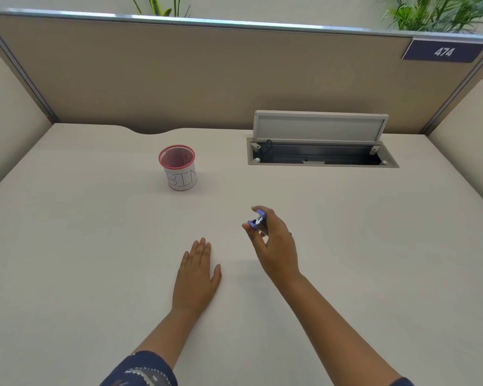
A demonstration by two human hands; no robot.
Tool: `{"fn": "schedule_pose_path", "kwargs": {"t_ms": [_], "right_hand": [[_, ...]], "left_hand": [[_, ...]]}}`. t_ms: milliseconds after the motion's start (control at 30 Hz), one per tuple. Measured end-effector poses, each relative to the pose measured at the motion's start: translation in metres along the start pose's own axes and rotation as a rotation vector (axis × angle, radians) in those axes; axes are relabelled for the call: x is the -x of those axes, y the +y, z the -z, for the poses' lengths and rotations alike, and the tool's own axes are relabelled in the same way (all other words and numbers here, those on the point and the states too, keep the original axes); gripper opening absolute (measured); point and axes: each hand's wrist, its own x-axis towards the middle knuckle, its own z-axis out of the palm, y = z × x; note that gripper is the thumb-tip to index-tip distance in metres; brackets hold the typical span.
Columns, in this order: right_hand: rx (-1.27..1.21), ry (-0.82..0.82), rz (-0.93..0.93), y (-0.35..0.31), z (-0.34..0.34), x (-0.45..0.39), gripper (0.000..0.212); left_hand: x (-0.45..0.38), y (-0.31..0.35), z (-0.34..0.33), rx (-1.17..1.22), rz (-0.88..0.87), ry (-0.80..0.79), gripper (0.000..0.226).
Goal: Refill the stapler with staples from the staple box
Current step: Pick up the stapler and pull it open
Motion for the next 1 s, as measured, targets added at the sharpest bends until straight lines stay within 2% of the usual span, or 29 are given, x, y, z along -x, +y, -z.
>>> {"fn": "schedule_pose_path", "kwargs": {"t_ms": [100,233,333,467,767,833,867,933,1000], "right_hand": [[0.011,0.024,0.055,-0.002,-0.001,0.0,0.038],[-0.068,0.013,-0.027,-0.003,0.001,0.0,0.041],[-0.028,0.025,0.01,-0.001,0.0,0.0,0.037],[-0.061,-0.052,-0.084,0.0,0.001,0.001,0.025],[-0.012,-0.037,-0.241,-0.004,0.004,0.0,0.035],[-0.045,-0.112,-0.379,-0.007,0.005,-0.005,0.044],[-0.139,-0.161,-0.527,-0.009,0.006,-0.008,0.049],[-0.462,-0.263,-0.875,-0.012,0.009,-0.015,0.05],[-0.695,-0.316,-1.031,-0.009,0.013,-0.017,0.049]], "left_hand": [[0.0,0.0,-0.001,0.013,0.006,0.008,0.079],[0.0,-0.001,-0.001,0.005,0.004,-0.001,0.079],[0.0,0.0,-0.001,-0.002,0.006,-0.005,0.081],[0.0,-0.001,-0.001,-0.007,0.004,-0.002,0.079],[0.0,0.0,0.0,0.017,0.002,0.016,0.077],[0.0,0.0,0.0,0.018,-0.002,0.015,0.078],[0.0,0.0,0.0,0.017,-0.004,0.01,0.078],[0.0,0.001,0.001,0.021,-0.006,0.013,0.079],[0.001,0.001,0.001,0.02,-0.006,0.014,0.079]]}}
